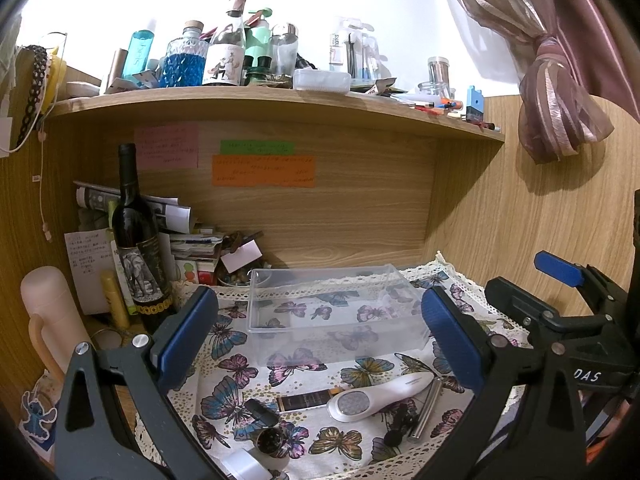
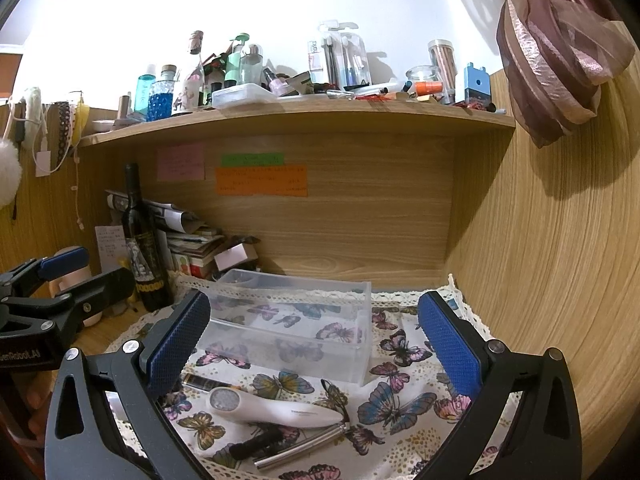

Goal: Organize rigid objects

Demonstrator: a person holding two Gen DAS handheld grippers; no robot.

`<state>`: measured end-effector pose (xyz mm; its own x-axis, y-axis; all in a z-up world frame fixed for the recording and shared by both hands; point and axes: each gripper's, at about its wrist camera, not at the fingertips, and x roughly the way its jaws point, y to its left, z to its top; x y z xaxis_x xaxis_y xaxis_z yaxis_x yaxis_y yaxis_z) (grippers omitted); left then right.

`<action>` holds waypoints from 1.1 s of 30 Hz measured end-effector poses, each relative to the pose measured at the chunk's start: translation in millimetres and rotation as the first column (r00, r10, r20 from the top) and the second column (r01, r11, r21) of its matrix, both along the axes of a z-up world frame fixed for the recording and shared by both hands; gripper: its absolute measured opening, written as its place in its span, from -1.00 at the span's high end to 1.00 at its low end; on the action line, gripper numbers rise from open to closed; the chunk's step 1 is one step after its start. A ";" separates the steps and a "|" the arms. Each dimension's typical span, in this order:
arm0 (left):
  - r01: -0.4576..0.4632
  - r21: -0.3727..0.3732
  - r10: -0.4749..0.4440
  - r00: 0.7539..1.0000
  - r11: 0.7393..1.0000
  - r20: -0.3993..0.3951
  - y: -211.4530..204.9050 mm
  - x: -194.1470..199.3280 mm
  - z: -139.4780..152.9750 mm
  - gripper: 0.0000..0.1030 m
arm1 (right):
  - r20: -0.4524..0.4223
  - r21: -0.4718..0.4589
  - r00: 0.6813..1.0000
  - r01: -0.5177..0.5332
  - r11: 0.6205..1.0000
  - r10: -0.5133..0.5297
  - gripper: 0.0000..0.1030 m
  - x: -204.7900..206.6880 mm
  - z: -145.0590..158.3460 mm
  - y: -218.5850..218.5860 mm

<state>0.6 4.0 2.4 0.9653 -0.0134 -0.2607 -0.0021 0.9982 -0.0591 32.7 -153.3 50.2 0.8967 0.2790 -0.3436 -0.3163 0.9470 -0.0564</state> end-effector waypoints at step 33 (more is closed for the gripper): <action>-0.098 -0.014 0.095 0.983 0.995 -0.158 37.3 5.3 -40.7 -0.57 | -0.201 -0.016 0.980 -0.022 1.000 0.018 -0.51 23.3 -36.0 -0.1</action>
